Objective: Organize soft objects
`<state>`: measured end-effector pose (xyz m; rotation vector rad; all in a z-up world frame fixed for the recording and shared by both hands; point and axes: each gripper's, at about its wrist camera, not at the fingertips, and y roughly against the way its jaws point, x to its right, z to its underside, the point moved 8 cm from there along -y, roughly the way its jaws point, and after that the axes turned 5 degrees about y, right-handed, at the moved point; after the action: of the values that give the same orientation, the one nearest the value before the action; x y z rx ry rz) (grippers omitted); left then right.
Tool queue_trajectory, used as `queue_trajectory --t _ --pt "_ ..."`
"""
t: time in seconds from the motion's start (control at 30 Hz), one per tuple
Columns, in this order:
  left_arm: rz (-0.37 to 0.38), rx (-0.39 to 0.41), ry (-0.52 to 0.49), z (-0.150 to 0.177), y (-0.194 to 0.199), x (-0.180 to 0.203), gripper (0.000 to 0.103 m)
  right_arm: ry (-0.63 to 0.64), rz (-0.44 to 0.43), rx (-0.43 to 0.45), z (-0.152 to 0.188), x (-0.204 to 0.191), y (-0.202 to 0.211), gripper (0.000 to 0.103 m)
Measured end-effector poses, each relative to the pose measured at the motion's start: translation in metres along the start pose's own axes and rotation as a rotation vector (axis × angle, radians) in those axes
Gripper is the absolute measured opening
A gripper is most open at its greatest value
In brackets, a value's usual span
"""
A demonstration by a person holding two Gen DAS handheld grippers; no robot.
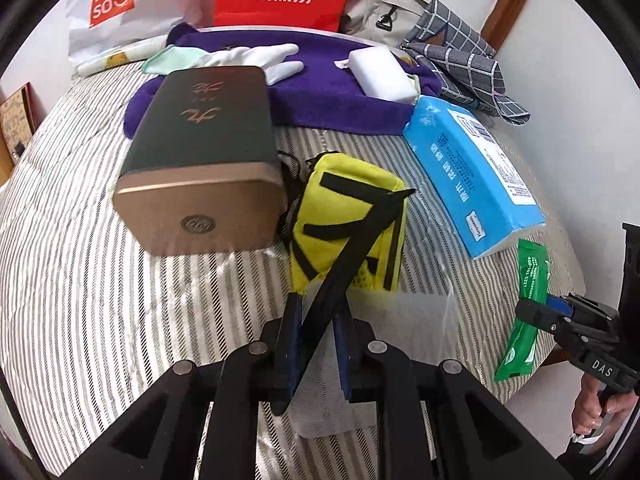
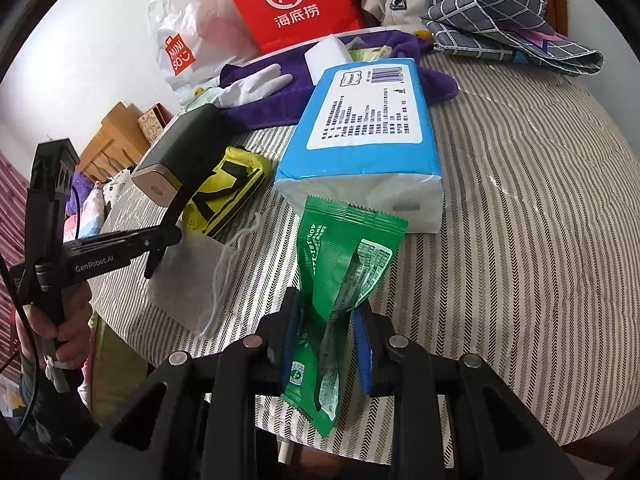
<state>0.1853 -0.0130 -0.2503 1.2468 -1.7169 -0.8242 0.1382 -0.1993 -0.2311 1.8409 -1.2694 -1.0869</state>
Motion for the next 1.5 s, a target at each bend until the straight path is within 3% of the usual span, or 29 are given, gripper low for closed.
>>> queue_trajectory --t 0.17,0.2,0.27,0.9,1.03,1.1,1.17,1.4,1.43,1.47,1.5 --pt "0.003 0.037 -0.021 -0.008 0.005 0.005 0.018 0.004 0.004 -0.002 -0.001 -0.001 0.000 0.027" --pt "0.005 0.049 -0.025 -0.009 0.007 0.005 0.011 0.004 0.005 -0.003 -0.001 -0.001 0.000 0.027" --pt "0.009 0.054 -0.045 -0.008 0.010 0.007 0.006 0.006 0.011 -0.005 0.000 0.000 0.001 0.027" --pt "0.017 0.082 0.034 -0.010 0.030 -0.012 0.006 0.039 -0.008 0.041 -0.013 -0.008 0.024 0.026" --pt "0.020 0.041 0.054 -0.008 0.017 -0.013 0.008 0.049 -0.008 0.043 -0.016 -0.010 0.026 0.026" --pt "0.016 0.045 0.066 -0.009 0.013 -0.012 0.022 0.048 -0.009 0.041 -0.015 -0.009 0.026 0.026" --pt "0.002 0.043 0.061 -0.010 0.008 -0.010 0.030 0.046 -0.006 0.031 -0.013 -0.008 0.024 0.026" --pt "-0.077 0.014 -0.002 -0.005 -0.016 -0.002 0.030 0.023 -0.001 0.011 -0.007 0.002 0.017 0.026" --pt "-0.078 0.018 -0.007 -0.005 -0.015 -0.002 0.028 0.022 -0.001 0.012 -0.008 0.003 0.017 0.026" --pt "-0.055 0.018 -0.011 -0.005 -0.014 0.001 0.019 0.025 -0.003 0.017 -0.009 0.003 0.019 0.026" --pt "-0.046 0.018 -0.011 -0.005 -0.012 0.002 0.019 0.027 -0.005 0.021 -0.010 0.002 0.021 0.026"
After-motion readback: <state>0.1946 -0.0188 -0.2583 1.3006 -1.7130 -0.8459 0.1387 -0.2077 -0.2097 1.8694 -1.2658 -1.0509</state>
